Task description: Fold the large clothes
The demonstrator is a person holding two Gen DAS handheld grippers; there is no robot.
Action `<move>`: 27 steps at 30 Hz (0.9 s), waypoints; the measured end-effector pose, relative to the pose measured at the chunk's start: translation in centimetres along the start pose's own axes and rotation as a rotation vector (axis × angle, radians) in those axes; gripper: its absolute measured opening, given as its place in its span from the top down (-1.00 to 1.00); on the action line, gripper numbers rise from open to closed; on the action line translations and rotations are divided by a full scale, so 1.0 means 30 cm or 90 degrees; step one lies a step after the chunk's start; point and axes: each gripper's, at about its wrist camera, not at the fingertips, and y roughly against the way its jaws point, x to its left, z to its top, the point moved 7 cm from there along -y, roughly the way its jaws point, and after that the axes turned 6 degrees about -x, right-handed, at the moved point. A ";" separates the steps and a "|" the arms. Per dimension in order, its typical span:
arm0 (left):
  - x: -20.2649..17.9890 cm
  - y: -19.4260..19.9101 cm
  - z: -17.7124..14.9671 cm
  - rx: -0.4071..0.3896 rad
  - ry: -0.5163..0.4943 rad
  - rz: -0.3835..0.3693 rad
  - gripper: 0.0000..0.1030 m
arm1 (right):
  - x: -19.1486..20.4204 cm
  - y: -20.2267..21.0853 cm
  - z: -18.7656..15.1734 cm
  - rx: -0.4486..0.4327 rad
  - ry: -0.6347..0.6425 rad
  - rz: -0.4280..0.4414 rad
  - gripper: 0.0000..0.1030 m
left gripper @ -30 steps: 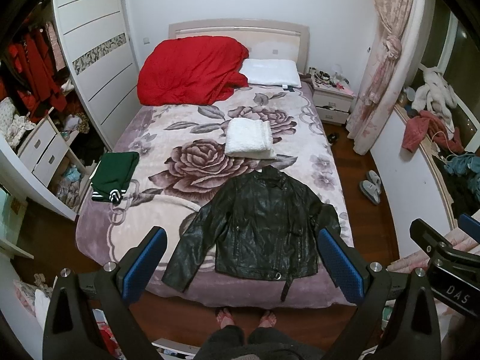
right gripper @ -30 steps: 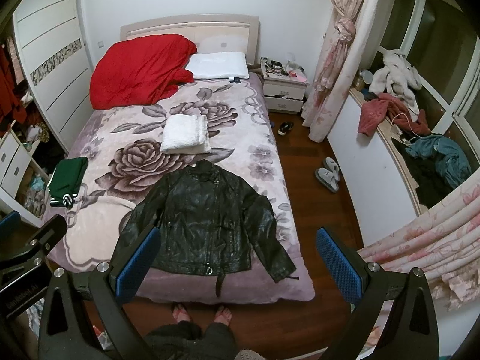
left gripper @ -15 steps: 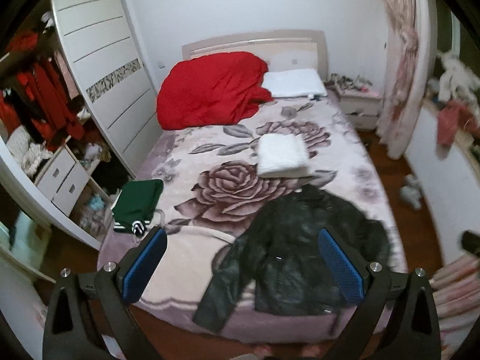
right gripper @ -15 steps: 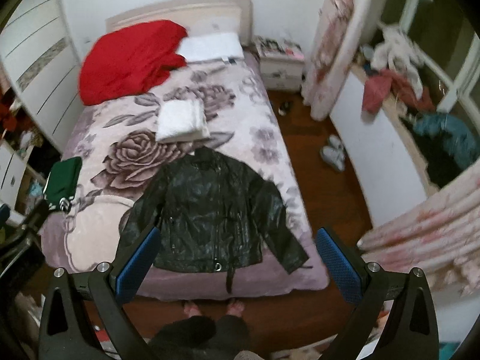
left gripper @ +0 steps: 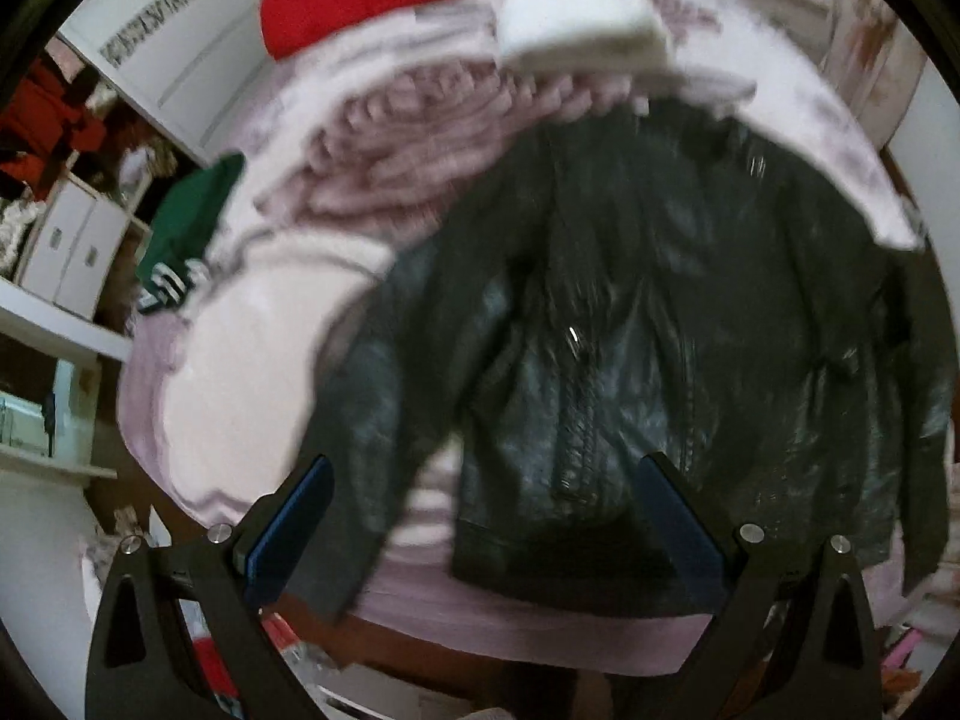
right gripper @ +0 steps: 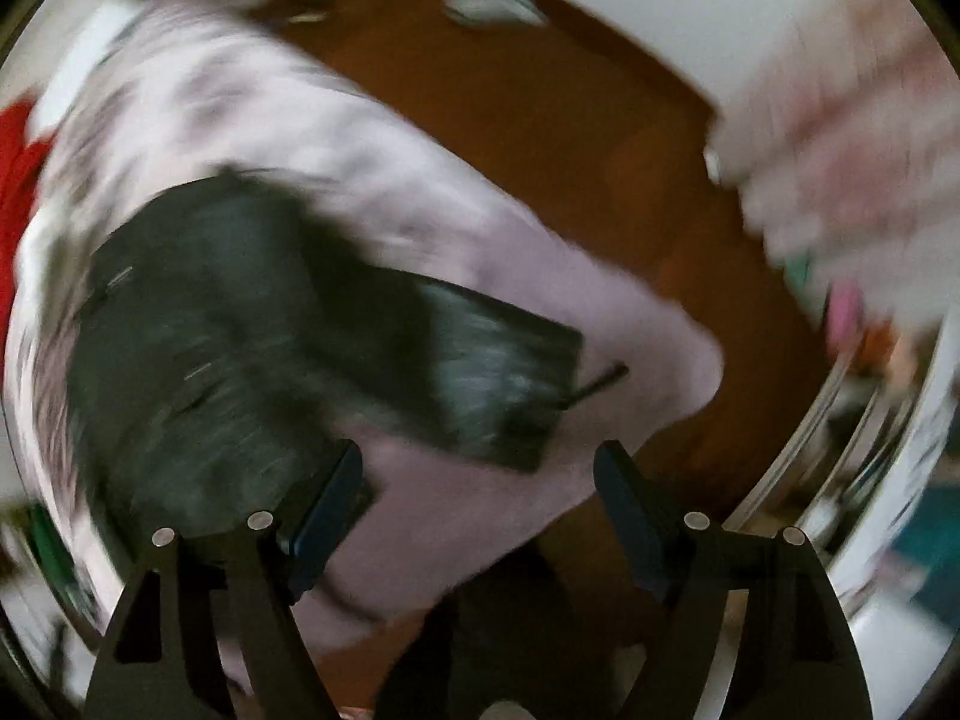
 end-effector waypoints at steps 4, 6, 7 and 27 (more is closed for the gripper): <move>-0.122 -0.117 -0.049 0.029 -0.039 0.022 -1.00 | -0.125 -0.341 -0.007 0.069 -0.164 0.082 -0.57; -0.193 -0.146 -0.056 0.036 -0.075 0.029 -1.00 | -0.116 -0.435 -0.017 0.081 -0.228 0.151 -0.47; -0.222 -0.153 -0.053 0.036 -0.088 0.029 -1.00 | -0.105 -0.452 -0.018 0.056 -0.228 0.149 -0.33; -0.606 -0.386 -0.036 0.037 -0.171 -0.080 -1.00 | -0.407 -0.312 -0.165 0.033 -0.483 0.260 -0.14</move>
